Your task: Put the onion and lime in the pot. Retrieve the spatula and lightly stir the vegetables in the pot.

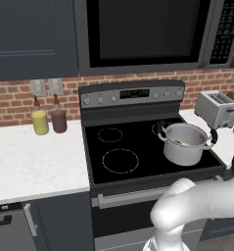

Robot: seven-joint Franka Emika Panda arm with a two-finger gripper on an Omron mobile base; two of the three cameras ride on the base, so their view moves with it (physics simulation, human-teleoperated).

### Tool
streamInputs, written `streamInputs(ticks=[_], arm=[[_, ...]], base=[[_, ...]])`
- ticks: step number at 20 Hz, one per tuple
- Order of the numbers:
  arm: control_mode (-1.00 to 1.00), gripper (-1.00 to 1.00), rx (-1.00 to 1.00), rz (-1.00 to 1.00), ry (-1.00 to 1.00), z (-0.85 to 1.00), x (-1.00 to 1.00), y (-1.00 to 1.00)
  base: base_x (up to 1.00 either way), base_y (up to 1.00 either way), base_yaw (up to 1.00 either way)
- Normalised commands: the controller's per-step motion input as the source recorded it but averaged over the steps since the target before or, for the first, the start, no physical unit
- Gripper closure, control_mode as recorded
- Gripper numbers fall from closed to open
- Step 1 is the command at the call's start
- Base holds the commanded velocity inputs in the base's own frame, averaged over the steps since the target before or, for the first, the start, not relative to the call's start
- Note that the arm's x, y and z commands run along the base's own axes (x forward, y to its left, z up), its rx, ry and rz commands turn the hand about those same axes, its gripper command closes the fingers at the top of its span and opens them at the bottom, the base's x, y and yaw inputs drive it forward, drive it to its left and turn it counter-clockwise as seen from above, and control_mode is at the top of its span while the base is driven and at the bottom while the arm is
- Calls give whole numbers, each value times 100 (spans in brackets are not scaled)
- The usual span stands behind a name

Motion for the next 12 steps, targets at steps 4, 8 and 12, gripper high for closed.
streamInputs(ticks=[4,8,12], arm=[[-100,-100,3,0,0,-38,34,-17],[-100,-100,0,0,0,-41,17,-1],[-100,-100,0,0,-2,-31,14,0]], base=[[0,0,0],[0,0,0],[0,0,0]])
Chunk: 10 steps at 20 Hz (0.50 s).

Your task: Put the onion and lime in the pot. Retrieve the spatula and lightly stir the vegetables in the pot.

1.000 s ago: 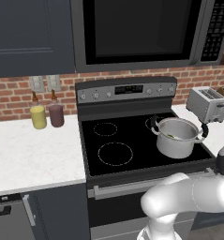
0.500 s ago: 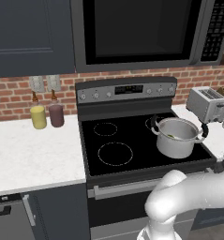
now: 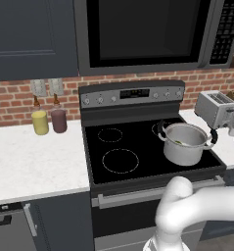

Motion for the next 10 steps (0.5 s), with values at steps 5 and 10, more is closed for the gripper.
streamInputs(ticks=[5,10], arm=[[-100,-100,0,0,0,-28,18,-10],[-100,-100,0,0,0,-33,9,-11]], base=[[0,0,0],[0,0,0]])
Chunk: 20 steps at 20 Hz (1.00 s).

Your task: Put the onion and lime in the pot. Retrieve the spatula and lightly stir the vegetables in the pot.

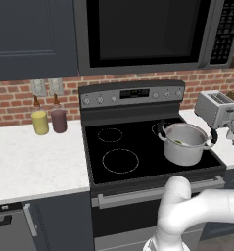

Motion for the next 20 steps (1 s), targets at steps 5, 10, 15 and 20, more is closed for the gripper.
streamInputs(ticks=[5,10,15,20], arm=[[-100,-100,0,0,0,-25,5,-13],[-100,-100,0,0,0,-20,10,-16],[-100,-100,0,0,0,-21,12,-24],[-100,-100,0,0,0,-21,30,-6]], base=[[0,0,0],[0,0,0],[0,0,0],[0,0,0]])
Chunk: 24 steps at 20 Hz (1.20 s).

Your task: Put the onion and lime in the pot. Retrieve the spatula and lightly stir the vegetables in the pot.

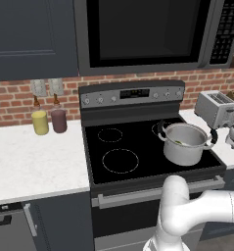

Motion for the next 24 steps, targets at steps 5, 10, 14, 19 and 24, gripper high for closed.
streamInputs(ticks=[5,10,14,19,24], arm=[[-100,-100,0,0,0,-12,34,-7],[-100,100,0,0,0,-22,24,-14],[-100,100,0,0,0,-31,22,-6],[-100,100,0,0,0,-35,12,0],[-100,100,0,0,0,-10,-14,0]], base=[[0,0,0],[0,0,0],[0,0,0],[0,0,0],[0,0,0]])
